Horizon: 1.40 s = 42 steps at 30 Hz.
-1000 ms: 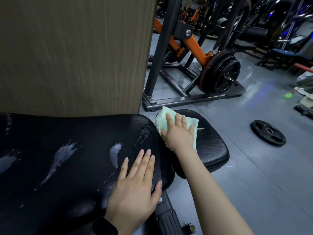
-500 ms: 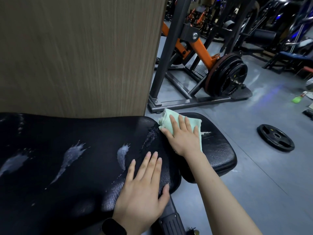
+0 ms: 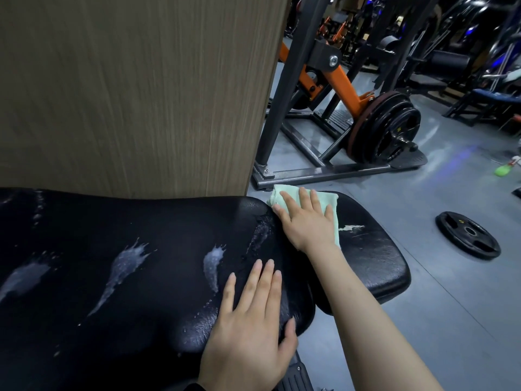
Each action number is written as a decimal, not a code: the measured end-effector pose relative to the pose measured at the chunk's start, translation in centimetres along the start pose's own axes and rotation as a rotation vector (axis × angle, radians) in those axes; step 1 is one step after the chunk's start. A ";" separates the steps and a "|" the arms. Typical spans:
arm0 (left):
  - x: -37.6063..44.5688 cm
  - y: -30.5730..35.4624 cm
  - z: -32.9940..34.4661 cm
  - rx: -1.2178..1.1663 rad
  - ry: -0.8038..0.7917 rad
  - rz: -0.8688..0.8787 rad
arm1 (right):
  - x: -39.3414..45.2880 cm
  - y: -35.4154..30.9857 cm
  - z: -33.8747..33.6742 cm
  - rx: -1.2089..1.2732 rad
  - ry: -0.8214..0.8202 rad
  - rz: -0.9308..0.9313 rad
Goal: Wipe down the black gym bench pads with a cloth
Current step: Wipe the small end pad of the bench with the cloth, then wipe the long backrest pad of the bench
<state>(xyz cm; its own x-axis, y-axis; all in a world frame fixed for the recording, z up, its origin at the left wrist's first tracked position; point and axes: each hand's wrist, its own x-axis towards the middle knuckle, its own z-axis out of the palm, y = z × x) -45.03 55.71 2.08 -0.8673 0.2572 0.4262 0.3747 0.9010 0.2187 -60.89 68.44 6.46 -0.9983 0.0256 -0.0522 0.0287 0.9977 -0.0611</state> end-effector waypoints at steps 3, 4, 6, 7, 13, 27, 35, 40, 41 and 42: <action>0.1 -0.1 0.1 0.002 0.014 -0.004 | 1.4 -0.7 -0.2 -0.010 -0.006 -0.015; 0.2 -0.1 0.1 0.003 0.015 -0.005 | 1.6 -0.8 -0.3 -0.009 -0.009 -0.018; 0.2 -0.1 0.0 0.008 0.013 -0.006 | 1.4 -0.7 -0.4 -0.003 -0.017 -0.027; 0.2 -0.2 0.0 0.010 0.009 -0.006 | 1.2 -0.6 -0.4 0.003 -0.019 -0.033; 0.3 -0.1 -0.3 0.009 -0.037 -0.013 | -2.0 0.6 0.0 0.020 0.019 -0.030; -1.1 -0.9 -3.6 -0.092 -0.103 0.015 | -10.6 3.2 -1.0 0.402 0.055 0.013; -6.8 -7.0 -7.5 -0.143 -0.090 -0.046 | -15.6 -0.7 -3.8 0.779 -0.208 -0.174; -9.8 -10.4 -9.7 -0.115 -0.064 -0.080 | -16.7 -3.4 -0.3 0.398 -0.129 -0.281; -10.1 -11.1 -10.1 -0.099 -0.070 -0.090 | -16.6 -3.7 0.3 0.331 -0.075 -0.268; -10.4 -11.7 -10.5 -0.085 -0.081 -0.106 | -16.6 -4.1 0.5 0.271 -0.038 -0.257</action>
<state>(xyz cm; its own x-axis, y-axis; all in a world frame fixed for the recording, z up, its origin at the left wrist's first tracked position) -37.02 38.81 4.27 -0.9258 0.1924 0.3254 0.3028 0.8928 0.3336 -44.40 63.91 7.02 -0.9722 -0.2311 -0.0369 -0.2054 0.9183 -0.3386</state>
